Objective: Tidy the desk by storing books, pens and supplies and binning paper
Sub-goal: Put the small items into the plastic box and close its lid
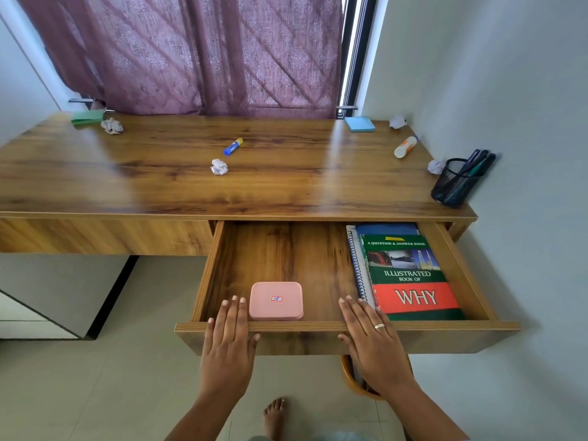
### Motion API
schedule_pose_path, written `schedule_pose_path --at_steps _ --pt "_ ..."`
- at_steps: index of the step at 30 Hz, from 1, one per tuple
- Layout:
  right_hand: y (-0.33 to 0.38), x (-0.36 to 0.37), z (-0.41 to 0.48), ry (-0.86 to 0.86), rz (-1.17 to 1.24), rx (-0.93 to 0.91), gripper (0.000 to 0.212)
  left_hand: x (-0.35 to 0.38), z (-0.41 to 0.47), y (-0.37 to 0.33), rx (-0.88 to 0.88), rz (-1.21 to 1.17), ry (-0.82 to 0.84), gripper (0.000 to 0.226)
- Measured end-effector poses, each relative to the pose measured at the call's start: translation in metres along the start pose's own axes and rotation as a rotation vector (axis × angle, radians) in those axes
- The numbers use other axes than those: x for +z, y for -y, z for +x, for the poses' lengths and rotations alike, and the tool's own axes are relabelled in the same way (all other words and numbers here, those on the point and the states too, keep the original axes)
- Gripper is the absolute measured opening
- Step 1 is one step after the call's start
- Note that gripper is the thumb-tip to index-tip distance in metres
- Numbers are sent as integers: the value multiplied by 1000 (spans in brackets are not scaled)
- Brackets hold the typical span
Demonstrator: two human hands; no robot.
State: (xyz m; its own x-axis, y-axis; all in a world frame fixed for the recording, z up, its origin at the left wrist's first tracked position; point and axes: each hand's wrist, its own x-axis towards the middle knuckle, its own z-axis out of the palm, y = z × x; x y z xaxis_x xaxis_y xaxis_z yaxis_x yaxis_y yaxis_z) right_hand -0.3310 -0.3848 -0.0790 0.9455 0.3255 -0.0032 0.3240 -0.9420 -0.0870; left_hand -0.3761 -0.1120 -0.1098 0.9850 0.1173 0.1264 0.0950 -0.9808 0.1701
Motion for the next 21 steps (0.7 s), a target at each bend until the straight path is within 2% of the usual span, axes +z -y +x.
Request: schedule_pose_path --at_steps 8,12,15,18,21 --pt "-5 2 47 26 -43 69 64 4 49 1 9 72 -5 62" --pt "-10 1 80 -26 -65 37 55 3 81 1 5 105 28 63" --pt "-14 0 104 -25 -58 27 75 2 103 0 21 122 26 61" --pt "-18 -2 127 29 -81 20 83 -5 125 -4 -5 156 27 75" --pt "-27 -15 155 43 -119 76 100 -11 149 -7 35 291 54 76"
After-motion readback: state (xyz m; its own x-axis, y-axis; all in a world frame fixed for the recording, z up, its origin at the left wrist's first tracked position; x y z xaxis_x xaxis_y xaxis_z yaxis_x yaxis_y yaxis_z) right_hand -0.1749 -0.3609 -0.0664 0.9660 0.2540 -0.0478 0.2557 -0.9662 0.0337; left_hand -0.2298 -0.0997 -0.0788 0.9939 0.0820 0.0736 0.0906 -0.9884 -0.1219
